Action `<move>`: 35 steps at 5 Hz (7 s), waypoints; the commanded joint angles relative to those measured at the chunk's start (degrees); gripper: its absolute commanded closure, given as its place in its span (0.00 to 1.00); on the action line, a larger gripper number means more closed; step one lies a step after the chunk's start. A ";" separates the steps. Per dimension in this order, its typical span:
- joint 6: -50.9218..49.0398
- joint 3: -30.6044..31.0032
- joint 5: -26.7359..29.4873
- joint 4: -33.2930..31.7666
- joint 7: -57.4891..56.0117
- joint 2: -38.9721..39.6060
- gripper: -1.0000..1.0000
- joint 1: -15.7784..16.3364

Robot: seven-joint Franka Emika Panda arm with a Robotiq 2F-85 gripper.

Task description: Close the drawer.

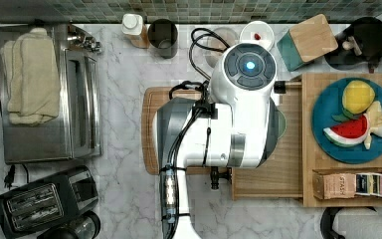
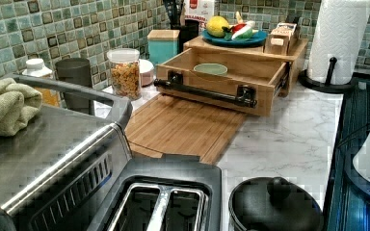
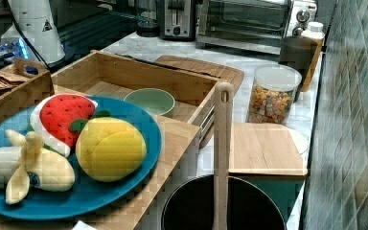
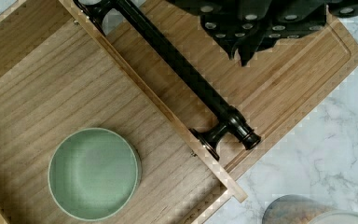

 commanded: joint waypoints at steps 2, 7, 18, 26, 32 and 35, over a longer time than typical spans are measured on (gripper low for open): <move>6.70 0.28 2.54 -5.70 -6.96 -1.42 1.00 -0.42; 25.52 4.40 9.40 -24.29 -41.32 -5.82 1.00 4.95; 40.99 1.49 -2.69 -31.51 -43.84 1.72 1.00 1.78; 32.71 -9.63 8.46 -6.21 -79.67 17.02 1.00 -23.16; 40.09 -10.60 6.03 -12.49 -76.63 10.15 1.00 -23.76; 40.09 -10.55 6.00 -12.50 -76.57 10.15 1.00 -23.82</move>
